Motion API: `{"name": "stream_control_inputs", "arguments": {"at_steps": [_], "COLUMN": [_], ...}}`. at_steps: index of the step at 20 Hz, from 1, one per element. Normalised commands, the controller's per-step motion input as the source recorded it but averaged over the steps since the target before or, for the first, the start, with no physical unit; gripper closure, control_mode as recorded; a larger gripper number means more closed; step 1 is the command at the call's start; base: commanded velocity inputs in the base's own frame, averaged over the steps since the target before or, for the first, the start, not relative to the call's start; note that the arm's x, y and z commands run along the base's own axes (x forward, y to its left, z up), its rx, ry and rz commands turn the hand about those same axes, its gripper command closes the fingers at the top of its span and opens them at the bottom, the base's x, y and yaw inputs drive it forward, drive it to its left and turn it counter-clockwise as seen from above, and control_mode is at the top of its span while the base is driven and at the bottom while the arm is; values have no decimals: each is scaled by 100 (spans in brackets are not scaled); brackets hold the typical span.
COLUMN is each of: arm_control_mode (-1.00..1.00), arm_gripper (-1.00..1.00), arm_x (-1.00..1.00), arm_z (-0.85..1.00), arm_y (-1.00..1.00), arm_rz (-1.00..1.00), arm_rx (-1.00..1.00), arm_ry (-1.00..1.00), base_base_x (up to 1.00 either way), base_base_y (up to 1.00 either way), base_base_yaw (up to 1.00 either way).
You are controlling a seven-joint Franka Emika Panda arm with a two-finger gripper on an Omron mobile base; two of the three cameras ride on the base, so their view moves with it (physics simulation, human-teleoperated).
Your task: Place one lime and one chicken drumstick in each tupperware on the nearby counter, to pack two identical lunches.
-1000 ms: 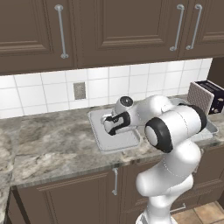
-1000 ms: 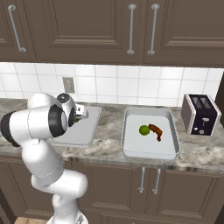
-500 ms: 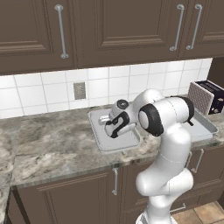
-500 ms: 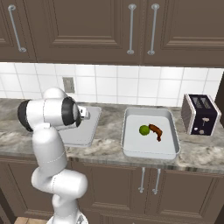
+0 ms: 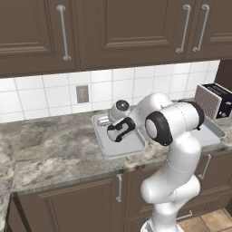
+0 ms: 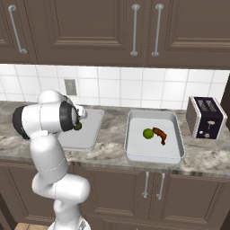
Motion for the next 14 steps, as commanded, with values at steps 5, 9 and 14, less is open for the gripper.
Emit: {"name": "stream_control_inputs", "arguments": {"at_steps": [5,9,14], "arm_control_mode": [-100,-100,-100], "arm_gripper": [-100,-100,-100], "arm_x": [-45,-96,-88], "arm_z": [35,42,90], "arm_y": [-21,-74,-89], "arm_rz": [-1,-2,0], "arm_rx": [0,0,0], "arm_ry": [1,0,0], "base_base_x": [0,0,0], "base_base_y": [0,0,0], "base_base_yaw": [0,0,0]}}
